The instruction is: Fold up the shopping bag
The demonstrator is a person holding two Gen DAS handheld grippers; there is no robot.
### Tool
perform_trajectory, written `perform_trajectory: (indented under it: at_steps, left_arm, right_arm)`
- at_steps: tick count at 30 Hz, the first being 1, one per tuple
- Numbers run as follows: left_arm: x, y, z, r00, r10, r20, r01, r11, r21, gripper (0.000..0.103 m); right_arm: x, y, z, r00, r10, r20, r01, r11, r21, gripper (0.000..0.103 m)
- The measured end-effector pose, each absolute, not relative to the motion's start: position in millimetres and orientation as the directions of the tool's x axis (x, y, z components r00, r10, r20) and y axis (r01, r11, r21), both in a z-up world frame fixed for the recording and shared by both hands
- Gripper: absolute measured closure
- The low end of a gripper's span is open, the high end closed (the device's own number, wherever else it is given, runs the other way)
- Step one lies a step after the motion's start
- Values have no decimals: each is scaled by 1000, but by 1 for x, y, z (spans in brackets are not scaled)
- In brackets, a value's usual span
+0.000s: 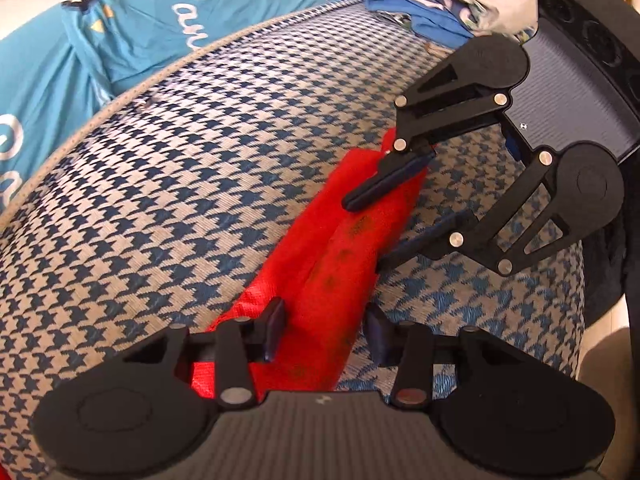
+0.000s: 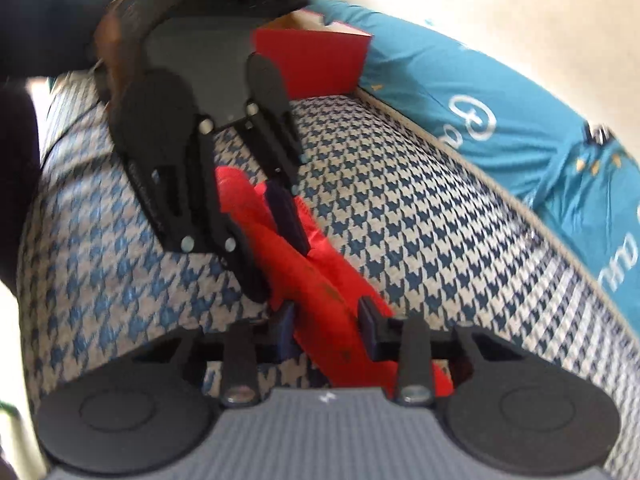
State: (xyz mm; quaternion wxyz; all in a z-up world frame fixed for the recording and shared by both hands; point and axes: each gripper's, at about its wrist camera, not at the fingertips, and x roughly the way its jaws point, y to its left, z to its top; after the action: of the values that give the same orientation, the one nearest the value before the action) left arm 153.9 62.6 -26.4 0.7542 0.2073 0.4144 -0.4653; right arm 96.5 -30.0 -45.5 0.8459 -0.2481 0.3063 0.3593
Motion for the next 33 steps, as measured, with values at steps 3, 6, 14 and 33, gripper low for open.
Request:
perform_trajectory:
  at_steps: [3, 6, 14, 33]
  left_arm:
    - [144, 65, -26, 281, -534, -797, 871, 491, -21, 61]
    - [138, 72, -26, 309, -549, -776, 860, 509, -18, 61]
    - [169, 92, -35, 156, -632, -759, 831, 499, -245, 57]
    - [175, 141, -21, 191, -660, -726, 757, 570, -319, 49]
  right_arm:
    - [106, -38, -43, 533, 480, -697, -748, 653, -122, 73]
    - [112, -45, -41, 517, 496, -698, -740, 668, -74, 73]
    - [128, -54, -40, 468, 515, -718, -699, 713, 56, 74]
    - [150, -67, -43, 440, 525, -728, -629, 759, 168, 77]
